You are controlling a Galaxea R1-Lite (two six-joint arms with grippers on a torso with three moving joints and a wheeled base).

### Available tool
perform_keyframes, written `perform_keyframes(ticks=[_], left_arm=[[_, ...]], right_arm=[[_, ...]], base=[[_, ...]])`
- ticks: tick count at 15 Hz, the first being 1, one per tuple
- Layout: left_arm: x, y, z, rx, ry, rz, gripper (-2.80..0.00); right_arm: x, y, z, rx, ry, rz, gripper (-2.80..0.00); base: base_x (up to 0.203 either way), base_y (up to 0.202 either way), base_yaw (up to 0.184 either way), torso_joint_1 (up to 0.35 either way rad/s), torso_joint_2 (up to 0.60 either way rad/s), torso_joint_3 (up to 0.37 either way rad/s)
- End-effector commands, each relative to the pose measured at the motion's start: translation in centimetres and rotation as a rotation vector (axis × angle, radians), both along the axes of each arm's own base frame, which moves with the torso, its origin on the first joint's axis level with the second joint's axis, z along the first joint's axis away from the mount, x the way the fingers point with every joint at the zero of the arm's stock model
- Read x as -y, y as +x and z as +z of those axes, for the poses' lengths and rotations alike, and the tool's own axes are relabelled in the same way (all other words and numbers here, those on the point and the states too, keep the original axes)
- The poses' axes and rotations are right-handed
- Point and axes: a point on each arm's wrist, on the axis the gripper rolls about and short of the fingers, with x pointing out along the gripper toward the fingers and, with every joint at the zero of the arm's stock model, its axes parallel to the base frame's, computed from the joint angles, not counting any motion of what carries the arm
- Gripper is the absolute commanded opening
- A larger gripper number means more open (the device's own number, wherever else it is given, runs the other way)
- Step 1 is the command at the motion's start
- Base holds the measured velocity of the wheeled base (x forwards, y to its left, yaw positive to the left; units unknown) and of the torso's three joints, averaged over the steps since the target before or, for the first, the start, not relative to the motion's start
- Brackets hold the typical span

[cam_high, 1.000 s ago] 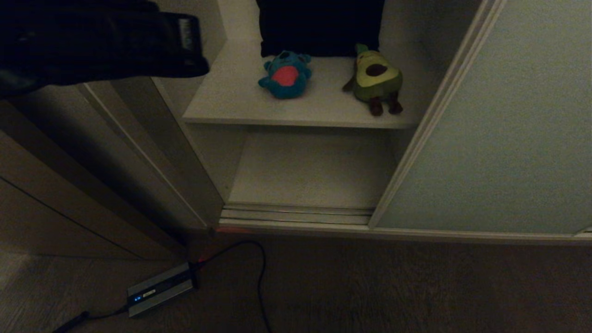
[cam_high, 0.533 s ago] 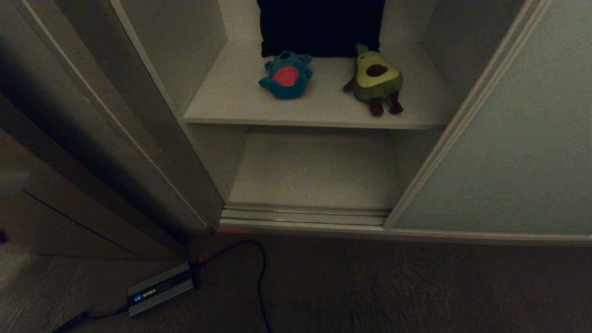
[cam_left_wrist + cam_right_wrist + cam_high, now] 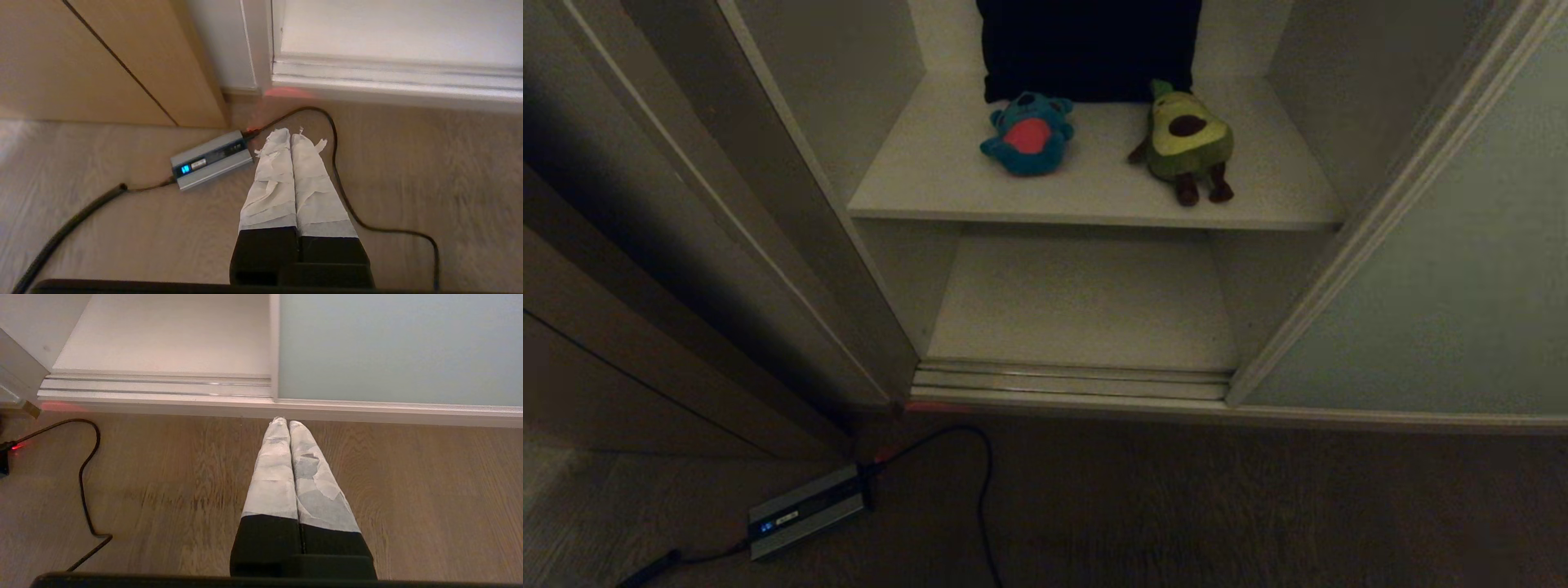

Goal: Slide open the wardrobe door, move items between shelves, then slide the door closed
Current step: Open the door

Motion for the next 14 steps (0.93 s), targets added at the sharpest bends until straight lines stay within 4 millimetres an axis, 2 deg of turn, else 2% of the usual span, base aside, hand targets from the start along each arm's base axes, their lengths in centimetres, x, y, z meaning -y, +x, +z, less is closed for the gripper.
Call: perform_keyframes(ticks=[1,3,6,10,14], left_arm=[[0.0,0.1,-1.9,0.057,0.034,0.002,-2.80],[0.0,0.2,-2.9,0.056,0.050,0.001,-2.80],[-0.1,0.1,-3.2,0.053,0.045,-0.061,-2.80],[-0.1,-0.8,-4.4,0.019,-0.007,-0.036,-2.80],[-0.1,-2.4,-5.7,0.101,0.006,-0.046,-2.80]], right_arm=[[0.0,0.0,-0.1,-0.002,0.000,0.001,-2.80],[0.0,0.0,-0.1,-0.002,0.000,-0.002,-2.80],[0.0,0.0,-0.1,-0.002,0.000,0.000,-2.80],[0.0,0.0,-0.1,-0.002,0.000,0.000,-2.80],[0.0,0.0,-0.1,-0.002,0.002,-0.001,-2.80]], base=[[0.000,0.000,0.000,0.000,0.00,0.000],[0.000,0.000,0.000,0.000,0.00,0.000],[0.000,0.000,0.000,0.000,0.00,0.000],[0.000,0.000,0.000,0.000,0.00,0.000],[0.000,0.000,0.000,0.000,0.00,0.000]])
